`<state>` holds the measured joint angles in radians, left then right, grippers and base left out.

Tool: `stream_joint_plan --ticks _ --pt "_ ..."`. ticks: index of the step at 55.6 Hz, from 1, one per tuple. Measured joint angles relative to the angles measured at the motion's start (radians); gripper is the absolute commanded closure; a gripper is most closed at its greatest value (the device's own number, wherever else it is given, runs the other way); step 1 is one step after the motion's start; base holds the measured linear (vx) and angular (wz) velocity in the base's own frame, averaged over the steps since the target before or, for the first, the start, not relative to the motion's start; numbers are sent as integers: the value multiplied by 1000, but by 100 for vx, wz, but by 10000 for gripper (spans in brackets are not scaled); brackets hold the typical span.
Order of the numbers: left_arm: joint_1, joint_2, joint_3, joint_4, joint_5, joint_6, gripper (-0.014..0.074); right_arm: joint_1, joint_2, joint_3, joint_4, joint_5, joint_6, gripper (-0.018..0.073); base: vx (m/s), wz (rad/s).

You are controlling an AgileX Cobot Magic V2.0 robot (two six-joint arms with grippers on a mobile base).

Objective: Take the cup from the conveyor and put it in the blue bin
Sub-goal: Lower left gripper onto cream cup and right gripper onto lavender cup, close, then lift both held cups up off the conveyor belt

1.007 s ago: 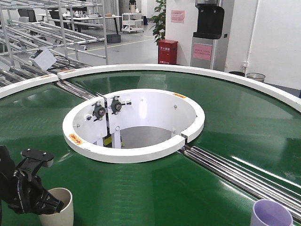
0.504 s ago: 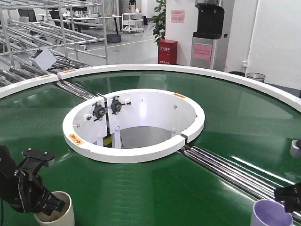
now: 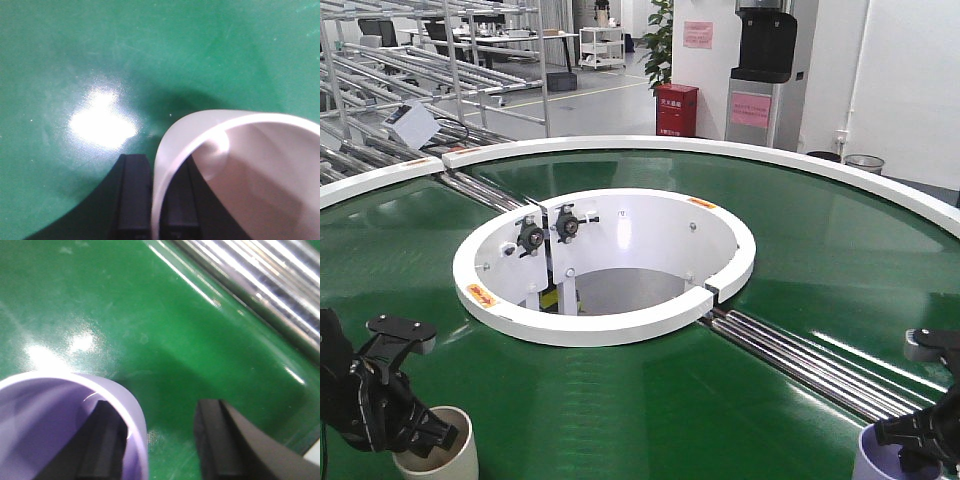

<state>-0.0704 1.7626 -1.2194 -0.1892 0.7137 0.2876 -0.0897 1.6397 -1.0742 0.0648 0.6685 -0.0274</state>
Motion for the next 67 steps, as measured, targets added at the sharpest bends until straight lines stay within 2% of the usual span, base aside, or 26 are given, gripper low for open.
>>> stream_joint_plan --ticks 14,28,44,53,59,67 --pt "0 0 0 0 0 0 468 0 7 -1 13 -5 -1 448 0 0" --pt "0 0 0 0 0 0 468 0 7 -3 76 -6 -23 575 0 0" --pt "0 -36 0 7 4 0 468 0 -60 -3 174 -6 -94 571 0 0" --pt "-1 -156 0 7 -29 0 468 2 -170 -3 322 -27 -214 569 0 0" --pt "-3 -260 0 -12 -45 0 475 31 -244 -16 382 -57 -297 568 0 0" --pt "-3 -401 0 -56 -69 0 525 132 -308 -78 398 -64 -340 568 0 0"
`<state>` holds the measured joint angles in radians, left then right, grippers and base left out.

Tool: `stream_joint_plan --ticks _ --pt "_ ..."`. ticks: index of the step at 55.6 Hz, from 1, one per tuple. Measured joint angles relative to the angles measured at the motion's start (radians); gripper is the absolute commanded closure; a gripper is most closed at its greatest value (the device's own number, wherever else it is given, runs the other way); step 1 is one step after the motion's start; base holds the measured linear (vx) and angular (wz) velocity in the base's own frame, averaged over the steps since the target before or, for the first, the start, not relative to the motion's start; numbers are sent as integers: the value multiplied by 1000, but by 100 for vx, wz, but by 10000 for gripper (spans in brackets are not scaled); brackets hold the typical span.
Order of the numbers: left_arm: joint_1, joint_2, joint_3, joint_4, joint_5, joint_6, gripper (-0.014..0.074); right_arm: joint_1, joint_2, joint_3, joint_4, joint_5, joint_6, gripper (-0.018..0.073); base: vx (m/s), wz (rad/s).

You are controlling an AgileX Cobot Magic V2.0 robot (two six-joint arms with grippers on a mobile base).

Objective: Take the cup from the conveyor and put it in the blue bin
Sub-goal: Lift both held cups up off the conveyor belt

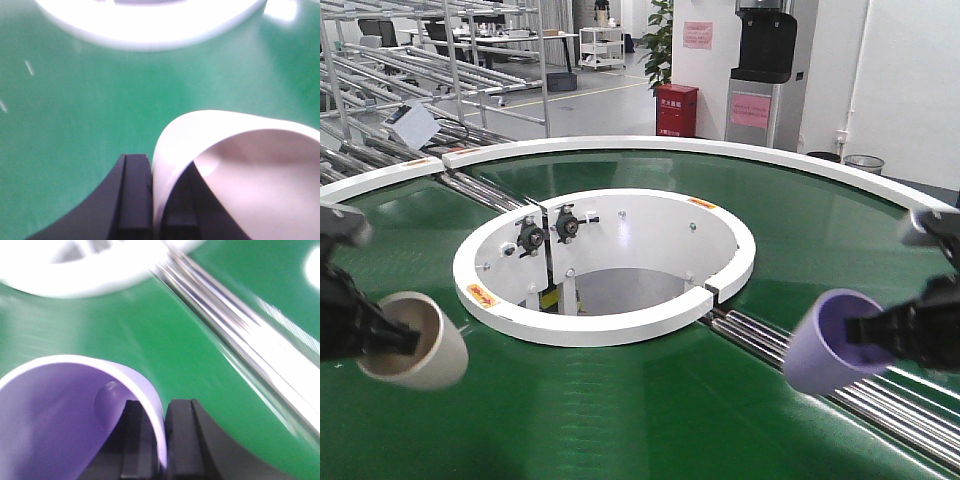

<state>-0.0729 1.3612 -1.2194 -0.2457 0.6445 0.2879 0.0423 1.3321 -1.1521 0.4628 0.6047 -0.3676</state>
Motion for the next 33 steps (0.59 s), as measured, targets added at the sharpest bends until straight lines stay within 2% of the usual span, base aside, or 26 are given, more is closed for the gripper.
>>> stream_joint_plan --ticks 8,14,27,33 --pt "0 -115 0 -38 -5 0 605 107 -47 -76 -9 -20 -4 568 0 0" --pt "0 -203 0 -42 -3 0 603 152 -100 -100 -19 -43 0 568 0 0" --pt "0 -379 8 -50 -2 0 599 160 -234 -103 -56 -42 5 568 0 0" --pt "0 -460 54 -72 -4 0 596 160 -297 -101 -100 -12 53 568 0 0"
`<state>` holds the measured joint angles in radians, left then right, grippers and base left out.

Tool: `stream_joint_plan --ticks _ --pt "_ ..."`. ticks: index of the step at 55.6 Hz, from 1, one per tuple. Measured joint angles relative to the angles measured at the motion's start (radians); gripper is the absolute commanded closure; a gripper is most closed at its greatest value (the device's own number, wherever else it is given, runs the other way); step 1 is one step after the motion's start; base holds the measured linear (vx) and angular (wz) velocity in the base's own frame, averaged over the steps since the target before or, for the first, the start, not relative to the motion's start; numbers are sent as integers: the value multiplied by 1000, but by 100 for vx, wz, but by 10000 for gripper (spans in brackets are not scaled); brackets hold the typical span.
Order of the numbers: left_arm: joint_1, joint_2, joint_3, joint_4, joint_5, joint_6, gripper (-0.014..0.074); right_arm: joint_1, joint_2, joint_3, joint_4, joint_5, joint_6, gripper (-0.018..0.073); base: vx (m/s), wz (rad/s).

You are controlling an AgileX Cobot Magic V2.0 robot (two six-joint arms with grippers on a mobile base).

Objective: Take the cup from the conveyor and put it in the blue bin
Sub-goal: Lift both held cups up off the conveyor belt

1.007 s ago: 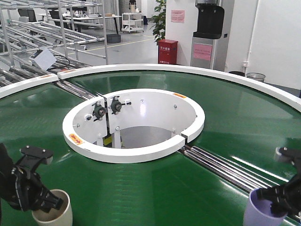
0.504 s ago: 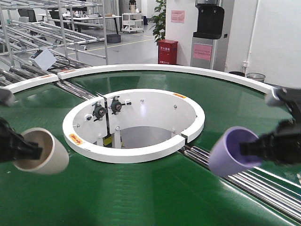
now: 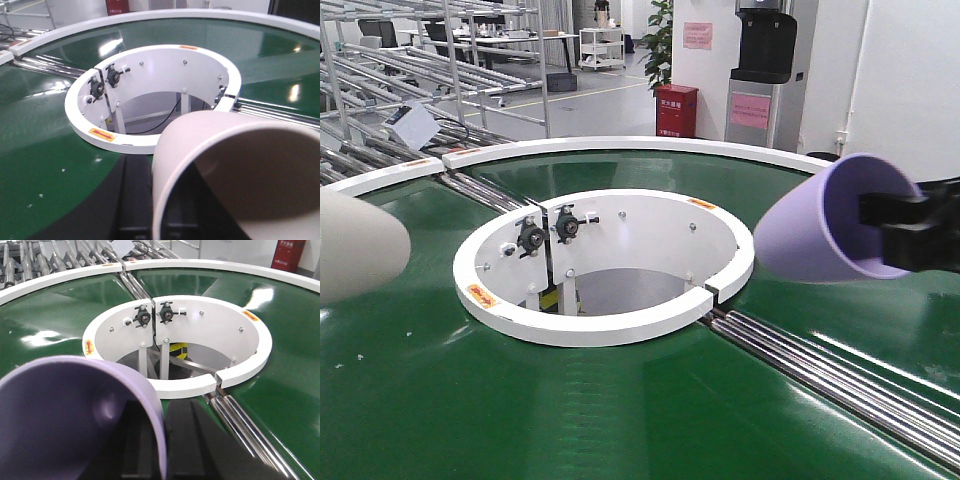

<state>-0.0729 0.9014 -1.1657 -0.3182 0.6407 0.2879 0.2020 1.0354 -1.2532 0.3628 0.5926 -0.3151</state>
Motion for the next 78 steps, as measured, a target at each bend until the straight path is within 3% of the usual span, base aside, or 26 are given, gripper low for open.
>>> stream_joint_plan --ticks 13,29,78 --pt "0 -104 107 -7 -19 0 596 0 -79 54 -62 -3 47 568 0 0" --pt "0 -116 109 -7 -26 0 596 0 -79 58 -54 63 50 568 0 0" --pt "0 -116 112 -7 -26 0 596 0 -79 59 -53 67 50 568 0 0"
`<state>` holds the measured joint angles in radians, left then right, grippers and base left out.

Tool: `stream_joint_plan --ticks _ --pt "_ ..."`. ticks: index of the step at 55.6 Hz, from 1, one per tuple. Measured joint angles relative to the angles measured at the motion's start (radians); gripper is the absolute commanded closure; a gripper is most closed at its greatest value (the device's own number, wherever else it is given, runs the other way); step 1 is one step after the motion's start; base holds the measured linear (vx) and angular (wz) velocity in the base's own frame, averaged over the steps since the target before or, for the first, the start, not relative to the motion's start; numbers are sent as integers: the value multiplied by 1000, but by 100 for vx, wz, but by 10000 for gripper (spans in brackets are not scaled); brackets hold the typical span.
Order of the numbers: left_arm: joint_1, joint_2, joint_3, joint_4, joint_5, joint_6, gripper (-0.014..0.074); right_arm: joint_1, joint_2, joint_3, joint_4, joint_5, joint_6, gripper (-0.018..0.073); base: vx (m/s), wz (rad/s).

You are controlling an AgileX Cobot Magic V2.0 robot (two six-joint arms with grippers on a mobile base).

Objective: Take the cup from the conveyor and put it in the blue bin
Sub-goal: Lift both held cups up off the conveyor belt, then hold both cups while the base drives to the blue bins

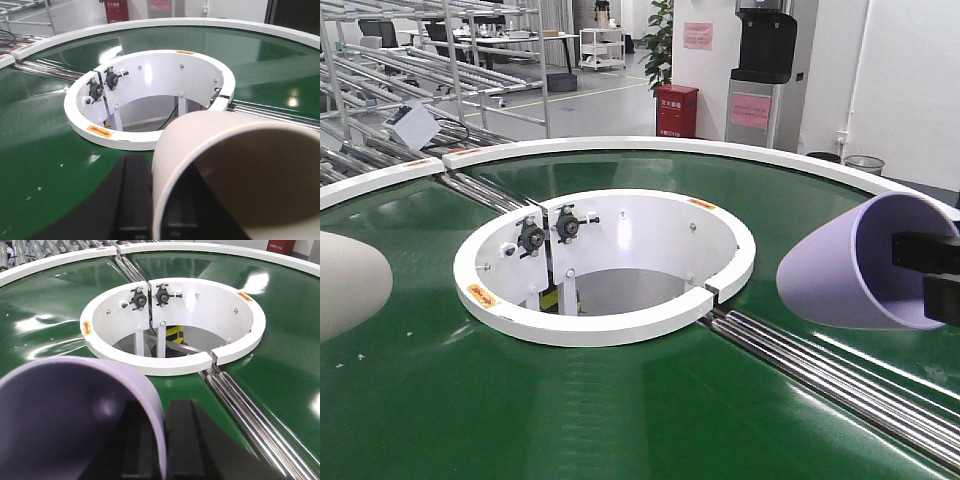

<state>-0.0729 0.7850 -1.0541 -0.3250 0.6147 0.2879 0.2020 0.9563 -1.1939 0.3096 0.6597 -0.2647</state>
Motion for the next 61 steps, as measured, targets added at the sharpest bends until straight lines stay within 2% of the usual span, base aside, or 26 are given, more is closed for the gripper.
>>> stream_joint_plan --ticks 25,61 --pt "0 0 0 0 0 0 596 0 0 0 0 1 0 568 -6 2" --pt "0 -1 0 0 0 0 596 0 0 0 0 6 0 568 -22 5"
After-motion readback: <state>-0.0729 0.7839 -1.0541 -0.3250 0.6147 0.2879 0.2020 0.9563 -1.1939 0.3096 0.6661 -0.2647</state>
